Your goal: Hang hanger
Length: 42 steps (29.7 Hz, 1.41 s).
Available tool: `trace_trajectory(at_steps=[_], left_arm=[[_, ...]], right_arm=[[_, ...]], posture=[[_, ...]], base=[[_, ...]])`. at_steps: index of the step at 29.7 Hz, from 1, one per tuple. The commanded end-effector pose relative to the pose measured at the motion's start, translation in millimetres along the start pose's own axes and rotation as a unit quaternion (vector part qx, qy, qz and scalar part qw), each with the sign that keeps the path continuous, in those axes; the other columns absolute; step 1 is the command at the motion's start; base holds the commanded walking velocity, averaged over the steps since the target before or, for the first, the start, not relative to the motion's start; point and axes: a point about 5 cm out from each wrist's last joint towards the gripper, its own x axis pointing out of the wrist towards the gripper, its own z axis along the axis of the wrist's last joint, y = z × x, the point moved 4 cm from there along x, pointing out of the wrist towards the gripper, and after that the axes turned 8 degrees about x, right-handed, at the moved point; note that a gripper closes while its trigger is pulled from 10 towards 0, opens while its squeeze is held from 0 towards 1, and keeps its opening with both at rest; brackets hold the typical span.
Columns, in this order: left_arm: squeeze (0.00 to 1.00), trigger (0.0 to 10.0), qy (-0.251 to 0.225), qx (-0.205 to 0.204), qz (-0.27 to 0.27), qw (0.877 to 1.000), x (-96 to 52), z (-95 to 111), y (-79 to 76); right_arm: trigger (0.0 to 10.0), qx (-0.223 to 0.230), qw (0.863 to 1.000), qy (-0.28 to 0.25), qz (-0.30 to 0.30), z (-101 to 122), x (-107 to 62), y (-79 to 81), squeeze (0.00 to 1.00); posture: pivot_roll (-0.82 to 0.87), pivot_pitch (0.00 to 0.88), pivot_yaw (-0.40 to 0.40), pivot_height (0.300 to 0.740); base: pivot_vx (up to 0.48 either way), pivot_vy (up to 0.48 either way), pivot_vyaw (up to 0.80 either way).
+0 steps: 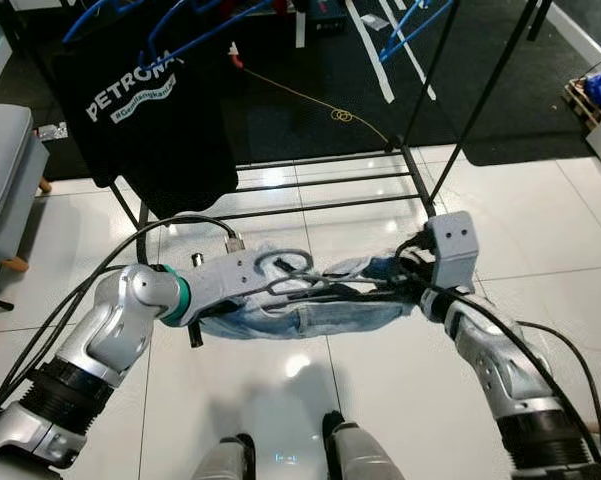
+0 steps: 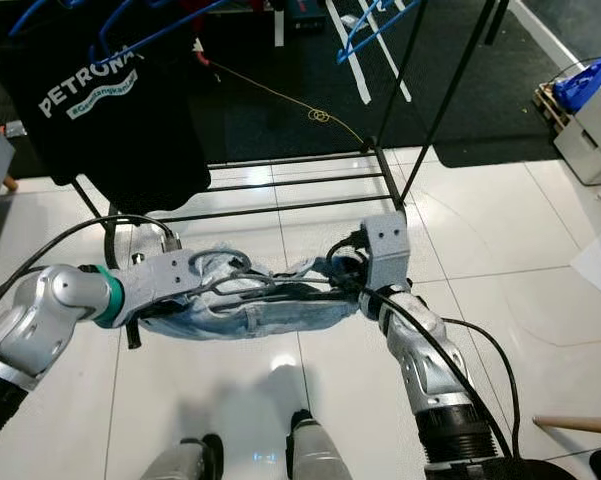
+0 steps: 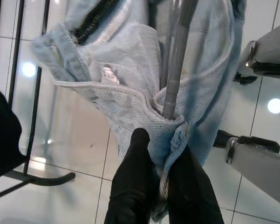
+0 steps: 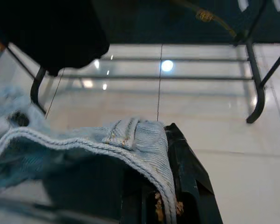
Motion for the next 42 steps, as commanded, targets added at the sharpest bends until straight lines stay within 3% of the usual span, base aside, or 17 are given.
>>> trace_trajectory(at_steps=[1, 2, 5, 10, 13, 18, 19, 28, 29, 31, 32, 34, 35, 39, 40, 41, 42], left_arm=[[0.0, 0.0, -0.049, 0.018, -0.015, 0.999, 4.9, 28.3, -10.4], [0.0, 0.0, -0.049, 0.018, -0.015, 0.999, 4.9, 28.3, -10.4], [0.0, 0.0, -0.044, 0.002, -0.001, 0.999, 9.4, 33.9, -9.1], [0.0, 0.0, -0.027, -0.007, 0.001, 1.0, 12.7, 29.2, -11.7], [0.0, 0.0, -0.006, -0.031, 0.02, 0.999, 14.4, 19.5, -9.3], [0.0, 0.0, 0.005, -0.039, 0.028, 0.999, 13.7, 13.9, -6.8], [0.0, 0.0, 0.01, -0.052, 0.032, 0.998, 14.1, 12.0, -5.6], [0.0, 0.0, 0.011, -0.07, 0.029, 0.997, 21.6, 18.4, -10.7], [0.0, 0.0, -0.011, -0.077, 0.043, 0.996, 26.7, 26.5, -8.2], [0.0, 0.0, -0.011, -0.077, 0.043, 0.996, 26.7, 26.5, -8.2], [0.0, 0.0, -0.022, -0.082, 0.055, 0.995, 28.3, 28.8, -5.6], [0.0, 0.0, -0.026, -0.081, 0.071, 0.994, 28.0, 27.6, -1.4], [0.0, 0.0, -0.026, -0.081, 0.071, 0.994, 28.0, 27.6, -1.4], [0.0, 0.0, -0.022, -0.07, 0.108, 0.991, 19.3, 14.9, 8.9], [0.0, 0.0, -0.022, -0.07, 0.108, 0.991, 19.3, 14.9, 8.9], [0.0, 0.0, -0.019, -0.071, 0.116, 0.991, 15.1, 9.3, 12.0], [0.0, 0.0, -0.019, -0.071, 0.116, 0.991, 15.1, 9.3, 12.0]], right_arm=[[0.0, -0.027, 0.998, -0.016, 0.054, 5.4, 5.8, 26.3, 0.0], [0.0, -0.027, 0.998, -0.016, 0.054, 5.4, 5.8, 26.3, 0.0], [0.0, -0.104, 0.99, -0.02, 0.095, 5.5, 9.0, 50.0, 0.0], [0.0, -0.131, 0.985, -0.048, 0.105, 13.2, 10.0, 63.0, 0.0], [0.0, -0.103, 0.986, -0.048, 0.125, 12.7, 8.0, 76.5, 0.0], [0.0, -0.098, 0.986, -0.05, 0.126, 12.8, 6.7, 78.4, 0.0], [0.0, -0.076, 0.988, -0.058, 0.125, 15.0, 5.6, 81.4, 0.0], [0.0, -0.048, 0.988, -0.098, 0.114, 32.6, 6.6, 93.1, 0.0], [0.0, 0.005, 0.984, -0.138, 0.116, 48.4, 6.6, 98.3, 0.0], [0.0, 0.005, 0.984, -0.138, 0.116, 48.4, 6.6, 98.3, 0.0], [0.0, 0.057, 0.979, -0.16, 0.111, 56.6, 5.8, 96.6, 0.0], [0.0, 0.082, 0.976, -0.176, 0.102, 61.1, 4.4, 90.0, 0.0], [0.0, 0.082, 0.976, -0.176, 0.102, 61.1, 4.4, 90.0, 0.0], [0.0, 0.062, 0.981, -0.167, 0.07, 52.2, 0.0, 59.0, 0.0], [0.0, 0.062, 0.981, -0.167, 0.07, 52.2, 0.0, 59.0, 0.0], [0.0, 0.058, 0.985, -0.157, 0.052, 46.2, -1.8, 43.7, 0.0], [0.0, 0.058, 0.985, -0.157, 0.052, 46.2, -1.8, 43.7, 0.0]], posture=[[-0.05, 0.154, 0.049, 0.74], [-0.05, 0.154, 0.049, 0.74], [-0.05, 0.152, 0.049, 0.74], [-0.05, 0.151, 0.051, 0.74], [-0.05, 0.152, 0.05, 0.74], [-0.05, 0.154, 0.051, 0.74], [-0.05, 0.155, 0.052, 0.74], [-0.06, 0.152, 0.056, 0.74], [-0.06, 0.146, 0.055, 0.74], [-0.06, 0.146, 0.055, 0.74], [-0.06, 0.146, 0.055, 0.74], [-0.06, 0.144, 0.055, 0.74], [-0.06, 0.144, 0.055, 0.74], [-0.06, 0.141, 0.048, 0.74], [-0.06, 0.141, 0.048, 0.74], [-0.05, 0.14, 0.048, 0.74], [-0.05, 0.14, 0.048, 0.74]], base=[[0.0, 0.0, 0.0], [0.0, 0.0, 0.0], [0.0, 0.0, 0.0], [0.0, 0.0, 0.0], [0.0, 0.0, 0.0], [0.0, 0.0, 0.0], [0.0, 0.0, 0.0], [0.0, 0.0, 0.0], [0.0, 0.0, 0.0], [0.0, 0.0, 0.0], [0.0, 0.0, 0.0], [0.0, 0.0, 0.0], [0.0, 0.0, 0.0], [0.0, 0.0, 0.0], [0.0, 0.0, 0.0], [0.0, 0.0, 0.0], [0.0, 0.0, 0.0]])
